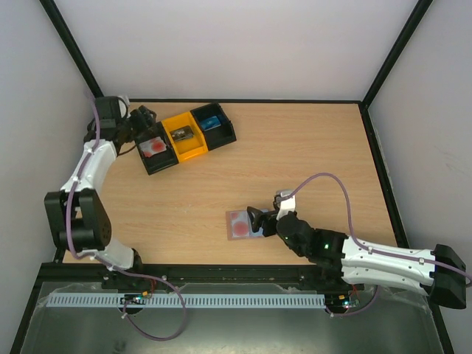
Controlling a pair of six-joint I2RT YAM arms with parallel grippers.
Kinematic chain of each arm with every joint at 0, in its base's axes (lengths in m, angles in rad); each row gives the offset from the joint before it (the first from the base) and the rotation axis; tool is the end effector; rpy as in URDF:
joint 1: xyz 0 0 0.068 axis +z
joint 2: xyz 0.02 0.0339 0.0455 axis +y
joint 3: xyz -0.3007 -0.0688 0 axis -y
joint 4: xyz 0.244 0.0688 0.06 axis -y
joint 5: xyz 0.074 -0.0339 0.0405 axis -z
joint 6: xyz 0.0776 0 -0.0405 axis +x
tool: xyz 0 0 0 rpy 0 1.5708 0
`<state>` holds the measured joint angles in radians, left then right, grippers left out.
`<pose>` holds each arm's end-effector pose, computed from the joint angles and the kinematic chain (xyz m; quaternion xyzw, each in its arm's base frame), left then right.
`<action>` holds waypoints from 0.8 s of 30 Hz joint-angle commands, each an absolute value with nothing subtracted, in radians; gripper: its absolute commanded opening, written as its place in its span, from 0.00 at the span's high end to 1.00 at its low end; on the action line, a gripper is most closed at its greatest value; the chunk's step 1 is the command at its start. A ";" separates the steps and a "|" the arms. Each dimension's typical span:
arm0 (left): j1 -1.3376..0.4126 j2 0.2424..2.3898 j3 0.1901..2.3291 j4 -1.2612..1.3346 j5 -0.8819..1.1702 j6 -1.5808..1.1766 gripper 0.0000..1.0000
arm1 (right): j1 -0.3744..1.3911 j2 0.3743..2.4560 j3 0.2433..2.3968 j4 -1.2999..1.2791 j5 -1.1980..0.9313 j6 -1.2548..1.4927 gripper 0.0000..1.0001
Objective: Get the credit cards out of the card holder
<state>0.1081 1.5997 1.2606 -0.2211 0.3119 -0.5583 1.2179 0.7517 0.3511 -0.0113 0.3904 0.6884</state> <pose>0.4042 0.0199 0.3109 -0.2117 0.8415 -0.2392 0.4358 0.0906 0.1606 0.2206 -0.1123 0.8201 0.3439 0.4434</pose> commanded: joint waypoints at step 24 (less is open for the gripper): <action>-0.263 0.883 0.521 -0.091 0.536 -0.710 0.26 | 1.223 0.790 0.296 -0.023 0.368 0.872 0.11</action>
<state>-0.2096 0.9630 0.5869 -0.1211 0.5640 -0.6441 1.2179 0.7609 0.3115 -0.0395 0.3767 0.8253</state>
